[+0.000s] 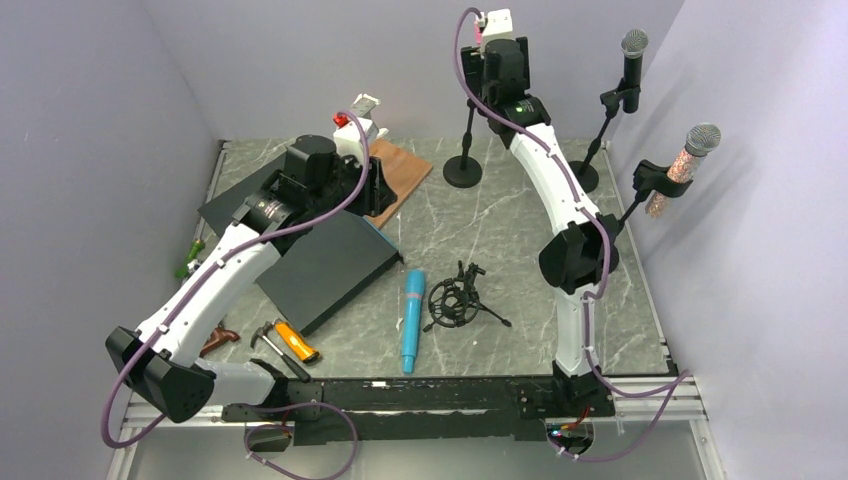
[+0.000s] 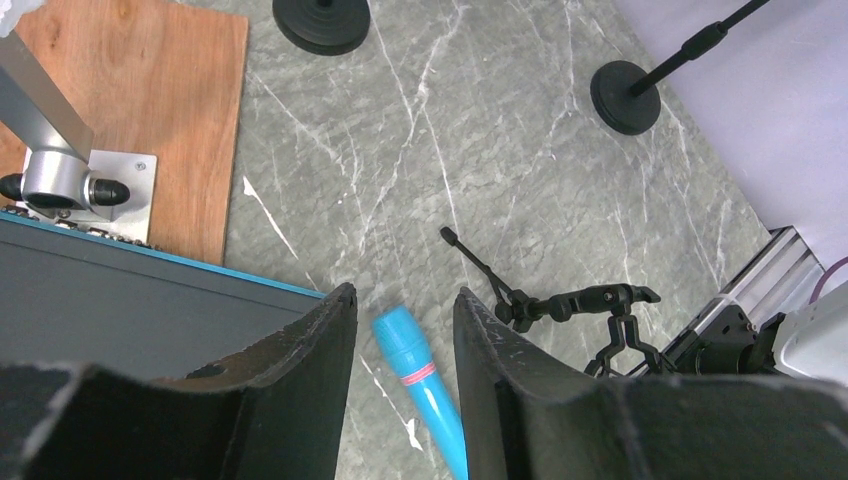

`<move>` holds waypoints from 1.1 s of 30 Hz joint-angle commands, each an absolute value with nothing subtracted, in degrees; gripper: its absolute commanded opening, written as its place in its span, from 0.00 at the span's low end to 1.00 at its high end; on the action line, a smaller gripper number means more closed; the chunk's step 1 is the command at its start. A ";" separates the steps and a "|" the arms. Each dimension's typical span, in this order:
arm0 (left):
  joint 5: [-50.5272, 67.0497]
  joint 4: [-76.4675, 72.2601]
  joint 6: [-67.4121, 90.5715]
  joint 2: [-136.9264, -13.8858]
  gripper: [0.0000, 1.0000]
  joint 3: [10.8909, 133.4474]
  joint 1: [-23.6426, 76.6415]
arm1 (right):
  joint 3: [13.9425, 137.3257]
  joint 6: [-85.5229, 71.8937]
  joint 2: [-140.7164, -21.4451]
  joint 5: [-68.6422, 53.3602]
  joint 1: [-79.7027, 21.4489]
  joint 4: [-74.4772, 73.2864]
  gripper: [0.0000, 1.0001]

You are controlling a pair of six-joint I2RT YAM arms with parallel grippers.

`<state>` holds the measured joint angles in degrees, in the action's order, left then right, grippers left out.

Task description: Remove the microphone from the stand

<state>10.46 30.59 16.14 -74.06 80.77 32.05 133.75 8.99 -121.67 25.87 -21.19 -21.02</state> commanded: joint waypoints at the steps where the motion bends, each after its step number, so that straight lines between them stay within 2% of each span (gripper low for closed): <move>1: 10.98 27.74 15.47 -71.94 0.46 80.43 31.91 | 138.73 8.37 -124.15 23.78 -18.89 -17.32 0.74; 5: 11.16 27.32 15.15 -71.55 0.47 80.04 31.98 | 140.18 8.54 -124.98 21.73 -18.80 -17.69 0.54; 6: 11.16 27.21 15.07 -71.61 0.48 79.99 31.99 | 140.13 8.53 -124.45 20.96 -18.81 -17.10 0.47; 8: 11.30 26.94 14.97 -71.61 0.48 79.79 31.99 | 141.02 8.75 -123.55 20.40 -18.80 -15.91 0.28; 10: 11.42 26.46 14.88 -71.61 0.49 79.36 31.98 | 142.26 9.18 -122.67 20.12 -18.79 -14.76 0.19; 15: 11.22 25.85 14.96 -71.46 0.49 78.68 31.95 | 143.59 11.48 -119.58 16.86 -19.02 -10.12 0.20; 22: 10.81 25.00 15.11 -70.84 0.49 77.92 31.94 | 143.91 14.71 -113.77 19.24 -21.54 -7.00 0.20; 27: 11.64 24.53 15.47 -71.13 0.53 77.61 31.98 | 139.04 14.59 -106.98 20.91 -23.49 -7.82 0.14; 30: 11.80 24.88 15.58 -71.31 0.53 77.86 31.92 | 131.49 11.11 -100.43 22.68 -24.80 -12.31 0.11; 33: 12.07 24.74 15.93 -71.00 0.53 77.83 31.99 | 113.67 5.76 -88.51 22.98 -25.44 -12.42 0.10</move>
<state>10.72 27.18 15.77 -72.77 78.00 32.05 129.10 11.88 -100.18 20.51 -24.99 -11.84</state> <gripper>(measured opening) 0.527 0.376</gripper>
